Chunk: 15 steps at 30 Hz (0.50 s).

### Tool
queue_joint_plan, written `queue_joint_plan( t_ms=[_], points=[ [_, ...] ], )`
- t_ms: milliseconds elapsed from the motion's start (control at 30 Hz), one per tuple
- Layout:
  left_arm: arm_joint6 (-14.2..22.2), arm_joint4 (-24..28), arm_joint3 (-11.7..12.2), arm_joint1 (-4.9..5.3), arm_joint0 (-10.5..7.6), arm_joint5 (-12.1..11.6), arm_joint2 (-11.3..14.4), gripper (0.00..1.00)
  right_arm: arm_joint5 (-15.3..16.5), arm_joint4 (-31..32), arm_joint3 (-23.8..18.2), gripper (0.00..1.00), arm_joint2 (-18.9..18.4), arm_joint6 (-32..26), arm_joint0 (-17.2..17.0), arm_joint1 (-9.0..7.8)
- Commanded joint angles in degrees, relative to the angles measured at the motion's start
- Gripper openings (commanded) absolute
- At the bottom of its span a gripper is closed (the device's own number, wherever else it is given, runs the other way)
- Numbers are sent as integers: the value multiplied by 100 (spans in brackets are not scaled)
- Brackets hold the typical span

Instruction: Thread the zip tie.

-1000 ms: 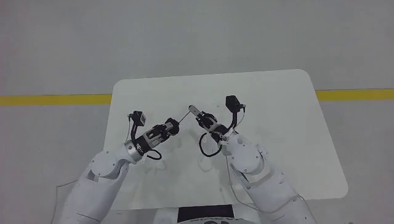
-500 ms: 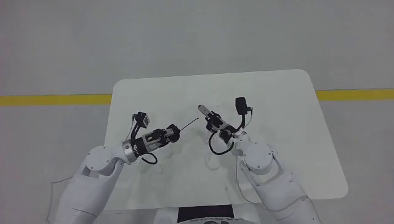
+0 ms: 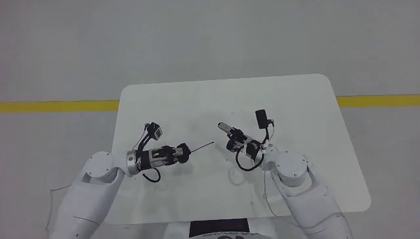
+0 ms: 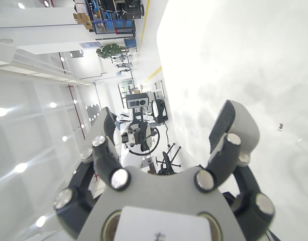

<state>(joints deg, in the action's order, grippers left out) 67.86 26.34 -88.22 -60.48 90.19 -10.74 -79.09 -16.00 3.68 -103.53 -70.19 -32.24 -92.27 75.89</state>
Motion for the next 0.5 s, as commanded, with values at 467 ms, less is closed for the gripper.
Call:
queue_joint_plan(
  t_ms=[467],
  points=[
    [506,63,-150,65,-89,154,264,0,136,-1343,482,100,-1084,-1319,-126,-180]
  ],
)
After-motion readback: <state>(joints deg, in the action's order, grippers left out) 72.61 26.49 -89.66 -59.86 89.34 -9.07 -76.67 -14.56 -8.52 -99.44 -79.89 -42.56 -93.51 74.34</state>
